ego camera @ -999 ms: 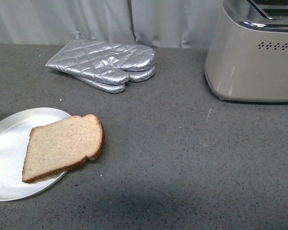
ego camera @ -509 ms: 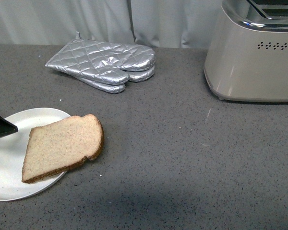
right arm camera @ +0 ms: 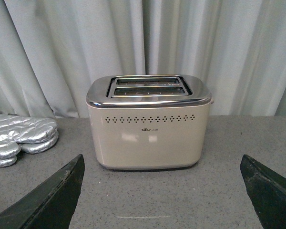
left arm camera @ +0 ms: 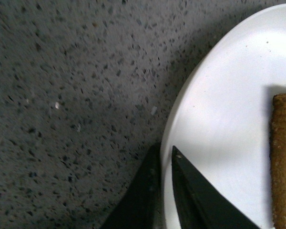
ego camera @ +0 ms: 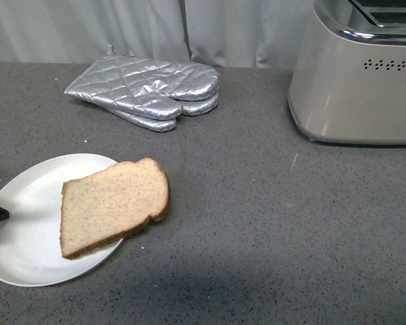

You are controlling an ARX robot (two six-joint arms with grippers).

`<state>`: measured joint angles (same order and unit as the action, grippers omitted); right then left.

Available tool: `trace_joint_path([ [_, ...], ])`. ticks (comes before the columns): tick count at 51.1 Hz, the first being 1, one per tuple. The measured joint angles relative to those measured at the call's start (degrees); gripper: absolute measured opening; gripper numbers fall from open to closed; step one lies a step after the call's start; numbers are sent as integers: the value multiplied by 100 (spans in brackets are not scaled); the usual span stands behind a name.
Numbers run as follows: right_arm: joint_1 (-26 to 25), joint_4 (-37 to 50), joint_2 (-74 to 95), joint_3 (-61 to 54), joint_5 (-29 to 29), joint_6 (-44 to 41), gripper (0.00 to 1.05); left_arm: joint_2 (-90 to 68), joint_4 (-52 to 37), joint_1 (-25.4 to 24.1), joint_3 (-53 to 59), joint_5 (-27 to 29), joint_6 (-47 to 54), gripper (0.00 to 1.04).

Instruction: Put bread into toaster

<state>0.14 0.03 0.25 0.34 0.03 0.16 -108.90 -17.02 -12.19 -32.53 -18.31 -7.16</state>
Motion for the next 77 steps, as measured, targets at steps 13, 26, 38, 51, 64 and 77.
trace_joint_path([
  [13, 0, 0, 0, 0, 0, 0, 95, 437, 155, 396, 243, -87, -402, 4],
  [26, 0, 0, 0, 0, 0, 0, 95, 1032, 149, 1123, 286, -76, -1156, 4],
  [38, 0, 0, 0, 0, 0, 0, 95, 966, -48, 2579, -35, 380, -2218, 4],
  [51, 0, 0, 0, 0, 0, 0, 95, -138, -87, 3915, -1239, 682, -2973, 4],
  [64, 0, 0, 0, 0, 0, 0, 95, -1071, 57, 4704, -2413, 839, -3399, 4],
  [77, 0, 0, 0, 0, 0, 0, 95, -1539, 291, 5088, -3084, 944, -3515, 5],
])
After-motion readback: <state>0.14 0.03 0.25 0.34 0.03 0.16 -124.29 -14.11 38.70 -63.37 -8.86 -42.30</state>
